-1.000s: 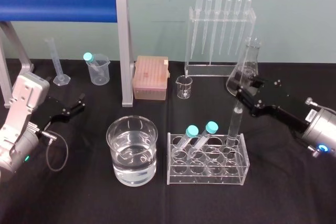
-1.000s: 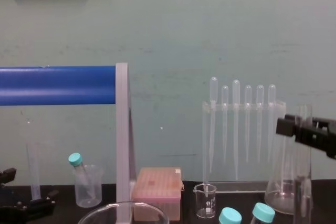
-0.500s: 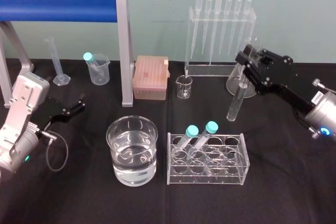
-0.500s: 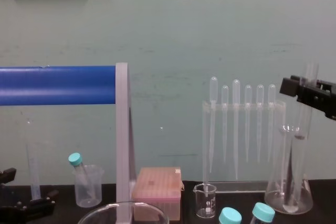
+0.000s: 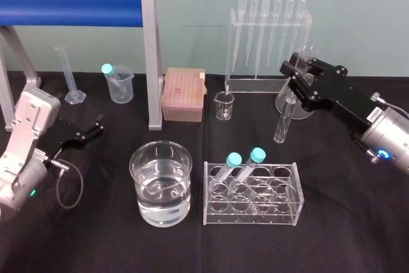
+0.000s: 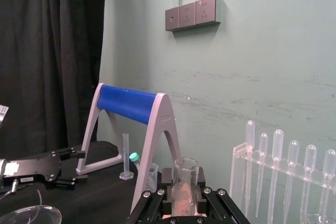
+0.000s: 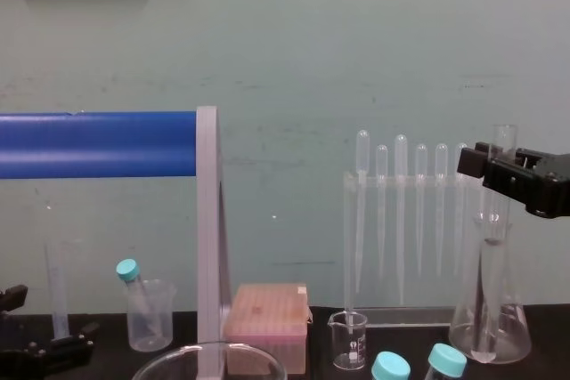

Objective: Hold the test tube with one hand and immerse one end into the beaker, then return it to the test tube rack.

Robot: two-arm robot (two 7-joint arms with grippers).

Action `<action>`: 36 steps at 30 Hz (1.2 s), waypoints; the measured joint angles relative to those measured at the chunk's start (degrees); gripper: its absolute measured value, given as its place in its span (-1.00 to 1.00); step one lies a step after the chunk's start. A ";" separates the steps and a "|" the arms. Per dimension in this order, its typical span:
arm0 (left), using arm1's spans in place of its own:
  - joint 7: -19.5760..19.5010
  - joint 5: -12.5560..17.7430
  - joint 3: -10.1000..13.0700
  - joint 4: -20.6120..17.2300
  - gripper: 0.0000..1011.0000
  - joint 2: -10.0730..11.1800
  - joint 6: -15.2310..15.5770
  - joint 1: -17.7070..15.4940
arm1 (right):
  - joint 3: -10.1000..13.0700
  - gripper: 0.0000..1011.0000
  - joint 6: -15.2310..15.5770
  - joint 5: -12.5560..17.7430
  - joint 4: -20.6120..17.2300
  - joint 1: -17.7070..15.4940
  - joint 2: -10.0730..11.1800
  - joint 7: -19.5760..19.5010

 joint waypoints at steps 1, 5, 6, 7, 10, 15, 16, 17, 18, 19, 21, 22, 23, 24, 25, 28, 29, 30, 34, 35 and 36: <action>0.00 0.00 0.00 0.00 0.98 0.00 0.00 0.00 | 0.00 -0.51 0.00 0.01 -0.01 0.00 0.00 0.01; 0.00 0.00 0.00 0.00 0.98 0.00 0.00 0.00 | 0.00 -0.51 0.00 0.09 -0.05 0.00 0.02 0.04; 0.00 0.00 0.00 0.00 0.98 0.00 0.00 0.00 | 0.00 -0.51 0.00 0.10 -0.05 0.00 0.02 0.04; 0.00 0.00 0.00 0.00 0.98 0.00 0.00 0.00 | 0.00 -0.51 0.00 0.12 -0.06 0.00 0.03 0.04; 0.00 0.00 0.00 0.00 0.98 0.00 0.00 0.00 | 0.01 -0.51 0.00 0.23 -0.09 -0.01 0.04 0.05; 0.00 0.00 0.00 0.00 0.98 0.00 0.00 0.00 | 0.03 -0.51 0.00 0.29 -0.13 -0.04 0.07 0.06; 0.00 0.00 0.00 0.00 0.98 0.00 0.00 0.00 | 0.04 -0.51 0.01 0.29 -0.13 -0.04 0.07 0.06; 0.00 0.00 0.00 0.00 0.98 0.00 0.00 0.00 | 0.04 -0.51 0.01 0.30 -0.14 -0.05 0.08 0.06; 0.00 0.00 0.00 0.00 0.98 0.00 0.00 0.00 | 0.04 -0.51 0.01 0.31 -0.14 -0.05 0.08 0.07; 0.00 0.00 0.00 0.00 0.98 0.00 0.00 0.00 | 0.05 -0.51 0.01 0.32 -0.15 -0.05 0.08 0.06; 0.00 0.00 0.00 0.00 0.98 0.00 0.00 0.00 | 0.05 -0.51 0.00 0.33 -0.16 -0.06 0.10 0.08; 0.00 0.00 0.00 0.00 0.98 0.00 0.00 0.00 | 0.05 -0.51 0.00 0.34 -0.17 -0.06 0.09 0.08; 0.00 0.00 0.00 0.00 0.98 0.00 0.00 0.00 | 0.05 -0.51 0.01 0.34 -0.17 -0.06 0.10 0.09; 0.00 0.00 0.00 0.00 0.98 0.00 0.00 0.00 | 0.05 -0.51 0.00 0.35 -0.17 -0.06 0.10 0.09; 0.00 0.00 0.00 0.00 0.98 0.00 0.00 0.00 | 0.05 -0.51 0.00 0.35 -0.18 -0.06 0.10 0.10; 0.00 0.00 0.00 0.00 0.98 0.00 0.00 0.00 | 0.05 -0.51 0.01 0.37 -0.19 -0.07 0.10 0.12; 0.00 0.00 0.00 0.00 0.98 0.00 0.00 0.00 | 0.05 -0.51 0.00 0.38 -0.20 -0.06 0.10 0.13; 0.00 0.00 -0.01 0.00 0.98 0.00 0.00 0.00 | 0.05 -0.51 0.01 0.39 -0.19 -0.06 0.10 0.13; 0.00 0.00 0.00 0.00 0.98 0.00 0.00 0.00 | 0.05 -0.51 0.01 0.42 -0.19 -0.06 0.10 0.16; 0.00 0.00 0.00 0.00 0.98 0.00 0.00 0.00 | 0.06 -0.51 0.01 0.42 -0.20 -0.07 0.10 0.16; 0.00 0.00 0.00 0.00 0.98 0.00 0.00 0.00 | 0.06 -0.51 0.01 0.43 -0.20 -0.07 0.10 0.16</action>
